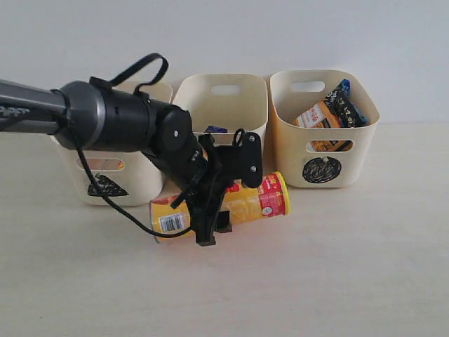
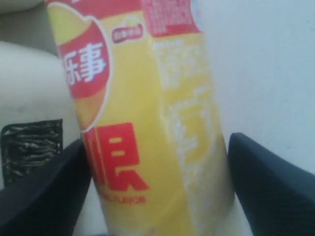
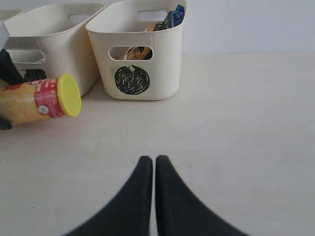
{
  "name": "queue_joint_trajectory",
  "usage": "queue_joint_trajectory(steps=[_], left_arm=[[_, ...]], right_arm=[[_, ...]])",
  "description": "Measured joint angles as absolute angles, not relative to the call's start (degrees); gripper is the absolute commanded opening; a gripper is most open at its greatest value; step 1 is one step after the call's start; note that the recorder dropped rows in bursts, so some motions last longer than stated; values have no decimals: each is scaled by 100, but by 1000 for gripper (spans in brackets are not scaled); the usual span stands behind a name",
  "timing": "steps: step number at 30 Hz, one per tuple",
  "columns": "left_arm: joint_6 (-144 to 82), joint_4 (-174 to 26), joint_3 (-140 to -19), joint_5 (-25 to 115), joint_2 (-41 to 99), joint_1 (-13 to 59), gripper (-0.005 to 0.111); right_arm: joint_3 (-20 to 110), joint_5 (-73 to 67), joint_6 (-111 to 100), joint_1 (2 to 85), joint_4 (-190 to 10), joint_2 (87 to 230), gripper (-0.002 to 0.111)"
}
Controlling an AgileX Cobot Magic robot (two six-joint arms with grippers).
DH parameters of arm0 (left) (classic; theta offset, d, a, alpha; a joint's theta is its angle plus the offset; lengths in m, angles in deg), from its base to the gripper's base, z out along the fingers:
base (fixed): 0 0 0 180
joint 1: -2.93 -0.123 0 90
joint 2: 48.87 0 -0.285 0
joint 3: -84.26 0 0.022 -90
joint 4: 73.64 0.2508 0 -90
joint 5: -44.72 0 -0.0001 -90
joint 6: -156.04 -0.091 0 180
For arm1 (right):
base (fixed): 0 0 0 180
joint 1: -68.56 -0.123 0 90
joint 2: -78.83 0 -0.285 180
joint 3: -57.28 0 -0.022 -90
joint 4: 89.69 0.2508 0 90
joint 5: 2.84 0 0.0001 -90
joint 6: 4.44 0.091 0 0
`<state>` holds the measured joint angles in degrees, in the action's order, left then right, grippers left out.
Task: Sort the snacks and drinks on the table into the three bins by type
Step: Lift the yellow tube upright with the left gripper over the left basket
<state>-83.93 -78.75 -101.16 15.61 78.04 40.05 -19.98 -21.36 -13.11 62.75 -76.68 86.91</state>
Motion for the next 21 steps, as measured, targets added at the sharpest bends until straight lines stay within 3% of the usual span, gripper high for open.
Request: queue_joint_trajectory(steps=[11, 21], left_arm=[[-8231, -9316, -10116, -245, 6734, 4005, 4], [-7382, -9588, -10116, -382, 5583, 4005, 4]], right_arm=[[-1998, -2136, -1311, 6275, -7668, 8691, 0], [-1998, -2136, -1311, 6275, -7668, 8691, 0]])
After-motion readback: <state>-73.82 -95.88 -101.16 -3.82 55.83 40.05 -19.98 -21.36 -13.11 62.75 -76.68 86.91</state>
